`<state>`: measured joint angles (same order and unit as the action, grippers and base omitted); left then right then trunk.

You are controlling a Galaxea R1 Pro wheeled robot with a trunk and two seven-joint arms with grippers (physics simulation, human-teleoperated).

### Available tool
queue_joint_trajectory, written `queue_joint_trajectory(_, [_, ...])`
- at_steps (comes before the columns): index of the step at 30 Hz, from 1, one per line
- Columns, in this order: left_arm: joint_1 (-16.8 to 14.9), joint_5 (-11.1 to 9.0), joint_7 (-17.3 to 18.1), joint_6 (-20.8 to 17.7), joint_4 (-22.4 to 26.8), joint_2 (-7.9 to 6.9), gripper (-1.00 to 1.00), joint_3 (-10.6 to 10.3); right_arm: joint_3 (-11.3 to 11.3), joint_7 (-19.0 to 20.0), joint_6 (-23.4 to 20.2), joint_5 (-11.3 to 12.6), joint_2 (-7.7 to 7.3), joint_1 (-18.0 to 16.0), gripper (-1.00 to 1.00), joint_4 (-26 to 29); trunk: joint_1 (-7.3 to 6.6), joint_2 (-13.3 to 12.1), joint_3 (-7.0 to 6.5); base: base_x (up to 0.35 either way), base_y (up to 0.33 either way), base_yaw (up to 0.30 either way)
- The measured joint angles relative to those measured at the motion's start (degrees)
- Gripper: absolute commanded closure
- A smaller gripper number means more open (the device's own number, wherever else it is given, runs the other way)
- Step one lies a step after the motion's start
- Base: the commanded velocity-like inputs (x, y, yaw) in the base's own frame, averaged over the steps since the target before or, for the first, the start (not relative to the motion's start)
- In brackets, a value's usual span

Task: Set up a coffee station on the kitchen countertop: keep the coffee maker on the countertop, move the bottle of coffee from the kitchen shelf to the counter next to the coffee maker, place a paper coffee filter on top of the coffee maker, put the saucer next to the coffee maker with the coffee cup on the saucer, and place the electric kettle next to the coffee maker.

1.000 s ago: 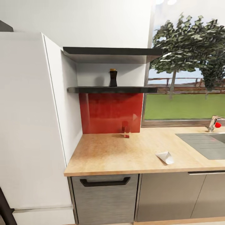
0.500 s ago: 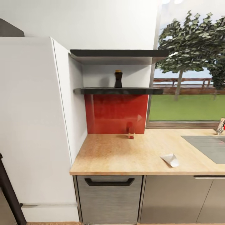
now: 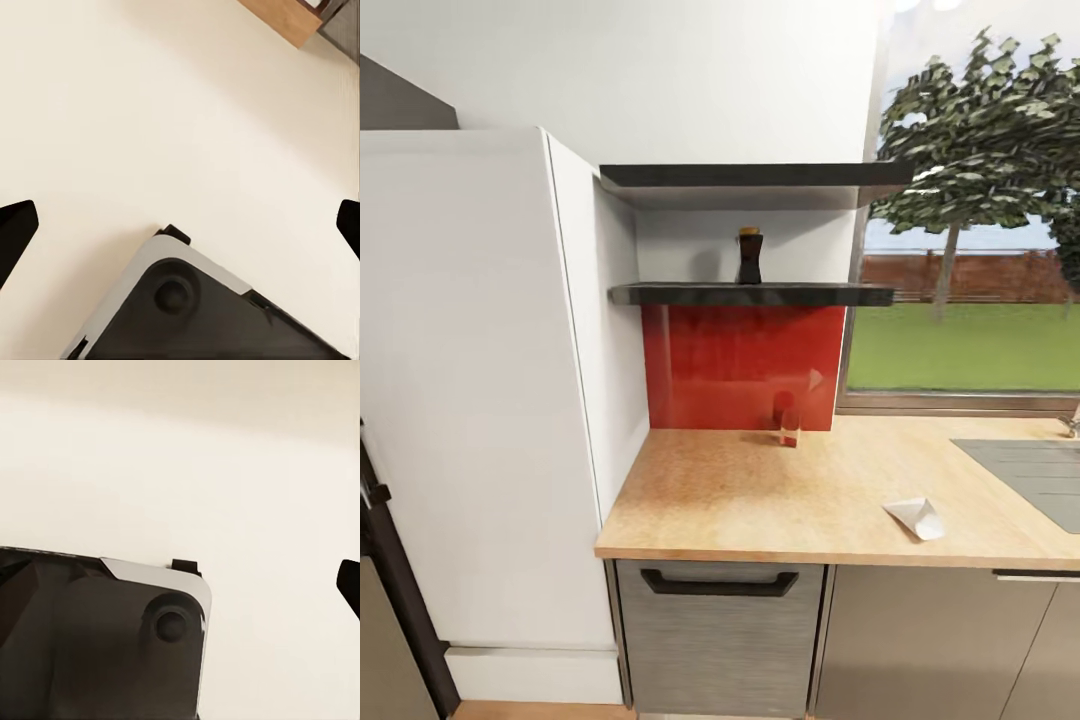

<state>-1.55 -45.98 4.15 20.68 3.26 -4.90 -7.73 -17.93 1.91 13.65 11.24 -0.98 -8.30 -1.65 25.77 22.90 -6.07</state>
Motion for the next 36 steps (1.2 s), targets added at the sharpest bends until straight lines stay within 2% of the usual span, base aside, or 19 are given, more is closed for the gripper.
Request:
queue_joint_trajectory(4, [0.0,1.97,-0.09,0.04,0.0,0.64,-1.0,-0.08,0.0,0.01,0.0,-0.01,0.0,0.0,-1.0,-0.01,-0.01,-0.02,-0.01,0.0,0.0,0.001])
queue_joint_trajectory(7, [0.0,2.59,-0.12,0.05,0.0,0.8,-1.0,-0.08,0.0,0.01,0.0,-0.03,0.0,0.0,-1.0,-0.02,-0.01,-0.02,-0.01,0.0,0.0,0.0])
queue_joint_trajectory(21, [0.0,3.17,-0.12,0.45,0.0,0.89,-1.0,-0.09,0.0,0.03,0.0,-0.04,0.0,0.0,-1.0,0.0,-0.01,-0.02,-0.01,0.0,0.0,0.0])
queue_joint_trajectory(28, [0.0,3.33,0.07,5.79,-0.15,1.16,-1.0,0.0,0.0,0.03,0.0,-0.04,0.0,0.0,-1.0,-0.01,-0.01,-0.02,-0.01,0.0,0.006,0.0])
queue_joint_trajectory(36, [0.0,3.27,0.34,7.08,-0.44,1.22,-1.0,-0.03,-0.01,0.02,0.0,0.02,-0.06,0.0,-1.0,0.01,-0.03,-0.01,0.0,0.141,0.123,0.0])
